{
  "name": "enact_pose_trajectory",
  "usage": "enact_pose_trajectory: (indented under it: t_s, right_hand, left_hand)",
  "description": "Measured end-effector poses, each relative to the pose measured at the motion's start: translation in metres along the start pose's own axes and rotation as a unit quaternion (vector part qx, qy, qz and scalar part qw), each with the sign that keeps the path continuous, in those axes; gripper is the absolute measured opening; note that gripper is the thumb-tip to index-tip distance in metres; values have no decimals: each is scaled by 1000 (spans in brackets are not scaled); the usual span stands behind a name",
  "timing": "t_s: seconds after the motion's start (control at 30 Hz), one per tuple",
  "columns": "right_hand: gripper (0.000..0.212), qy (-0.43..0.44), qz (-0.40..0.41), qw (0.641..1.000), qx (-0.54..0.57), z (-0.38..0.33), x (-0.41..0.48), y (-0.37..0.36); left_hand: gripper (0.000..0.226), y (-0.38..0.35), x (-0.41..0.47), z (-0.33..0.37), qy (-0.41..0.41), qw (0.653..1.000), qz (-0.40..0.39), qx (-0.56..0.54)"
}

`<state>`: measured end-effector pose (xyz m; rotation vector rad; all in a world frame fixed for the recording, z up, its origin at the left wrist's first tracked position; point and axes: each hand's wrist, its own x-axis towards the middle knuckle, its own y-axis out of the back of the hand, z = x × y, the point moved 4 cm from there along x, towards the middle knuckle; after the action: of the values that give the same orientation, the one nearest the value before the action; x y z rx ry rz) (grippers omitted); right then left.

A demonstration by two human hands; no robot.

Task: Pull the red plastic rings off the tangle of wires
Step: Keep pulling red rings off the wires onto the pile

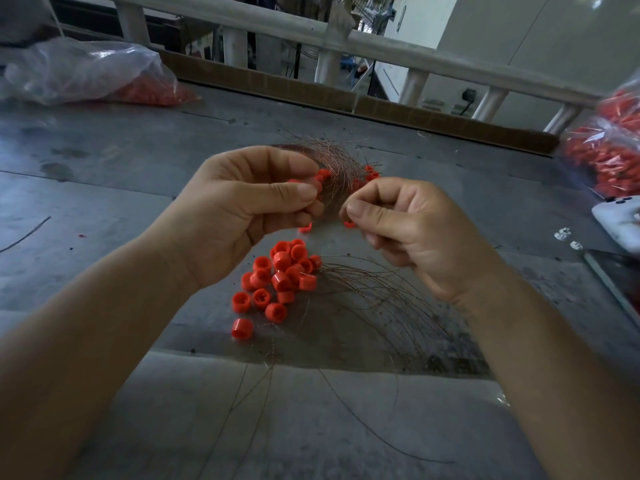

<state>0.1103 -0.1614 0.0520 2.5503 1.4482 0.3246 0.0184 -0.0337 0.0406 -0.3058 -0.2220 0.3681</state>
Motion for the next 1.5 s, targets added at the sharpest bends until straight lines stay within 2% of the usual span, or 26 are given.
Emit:
enact_pose_trajectory:
  t_s: [0.07,0.27,0.37,0.67,0.87,1.03,1.17,1.37,1.5]
  right_hand:
    - [12,20,25,998,-53,-1,0,3]
    - [10,32,57,980,-187,-2,2,13]
    - [11,29,60,971,-231,-1,1,18]
    - [18,-21,48,936,-348,9,4,35]
    - [19,-65,29,917,-392,13,3,47]
    - [11,-105,-39,898,-425,21,4,38]
    - [8,-87,-57,900,-422,21,4,30]
    - [12,3,-7,922,-387,12,7,18]
    - [16,42,-39,911,-407,14,6,0]
  left_hand:
    - [12,-1,0,-1,4,999,11,39]
    - [23,9,0,4,6,993,73,92]
    - [20,10,0,4,11,987,85,133]
    - [24,22,2,6,2,942,180,283]
    - [21,13,2,-6,75,923,52,374]
    - [17,10,2,-9,81,907,10,414]
    - [19,10,3,-12,82,905,4,418]
    - [19,11,4,-13,80,904,-4,420]
    - [10,10,4,-15,92,905,-5,416]
